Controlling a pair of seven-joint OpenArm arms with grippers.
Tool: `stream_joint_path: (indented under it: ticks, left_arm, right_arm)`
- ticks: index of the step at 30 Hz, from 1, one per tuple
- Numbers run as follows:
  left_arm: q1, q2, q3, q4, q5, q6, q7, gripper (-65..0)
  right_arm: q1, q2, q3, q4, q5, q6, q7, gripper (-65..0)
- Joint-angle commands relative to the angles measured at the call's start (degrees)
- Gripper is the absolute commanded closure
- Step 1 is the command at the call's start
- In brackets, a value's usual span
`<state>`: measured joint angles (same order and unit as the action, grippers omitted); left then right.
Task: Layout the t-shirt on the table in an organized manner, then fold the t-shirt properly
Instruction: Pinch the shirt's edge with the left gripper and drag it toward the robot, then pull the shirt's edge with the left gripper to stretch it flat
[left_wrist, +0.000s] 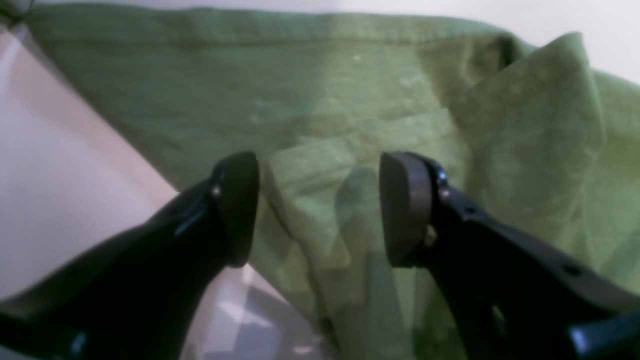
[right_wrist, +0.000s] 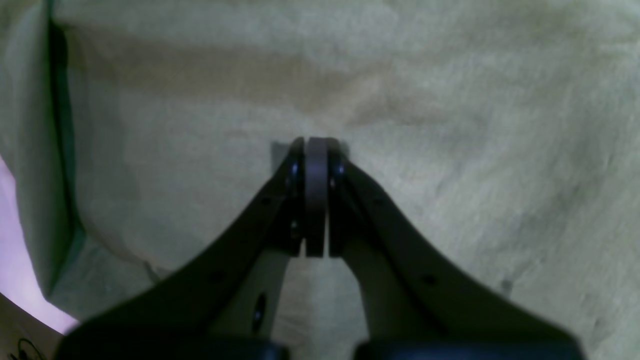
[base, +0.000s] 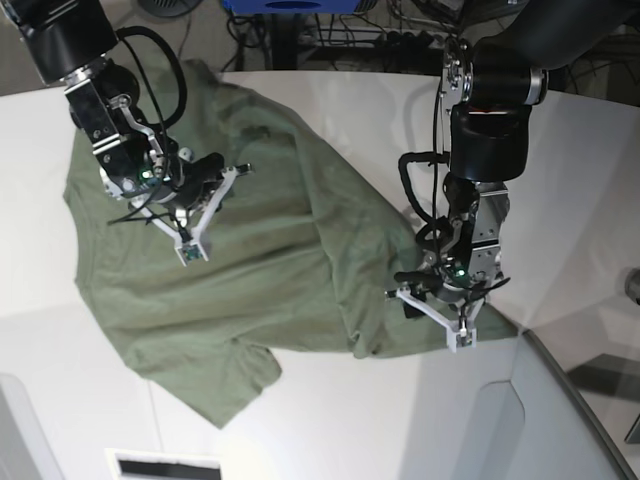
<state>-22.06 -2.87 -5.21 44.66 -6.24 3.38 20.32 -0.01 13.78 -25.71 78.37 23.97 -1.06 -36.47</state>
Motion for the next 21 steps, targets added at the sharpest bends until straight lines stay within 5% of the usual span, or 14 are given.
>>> stream_joint_path:
  ticks: [1, 5, 12, 21]
  left_arm:
    - [-1.7, 0.1, 0.0, 0.4, 0.0, -0.2, -1.1, -36.5]
    - [-1.9, 0.5, 0.0, 0.1, 0.0, -0.2, -1.1, -31.4]
    - [-1.6, 0.5, -0.4, 0.0, 0.0, -0.2, -1.2, -0.3]
    - [1.6, 0.5, -0.5, 12.3, 0.0, -0.1, 1.5, 0.0]
  right_arm:
    - [0.9, 0.3, 0.4, 0.7, 0.2, 0.0, 0.8, 0.0]
    - [0.9, 0.5, 0.4, 0.7, 0.2, 0.0, 0.8, 0.0]
    - [1.5, 0.6, 0.4, 0.6, 0.2, 0.0, 0.8, 0.0]
    - [1.8, 0.6, 0.4, 0.5, 0.2, 0.0, 0.8, 0.0]
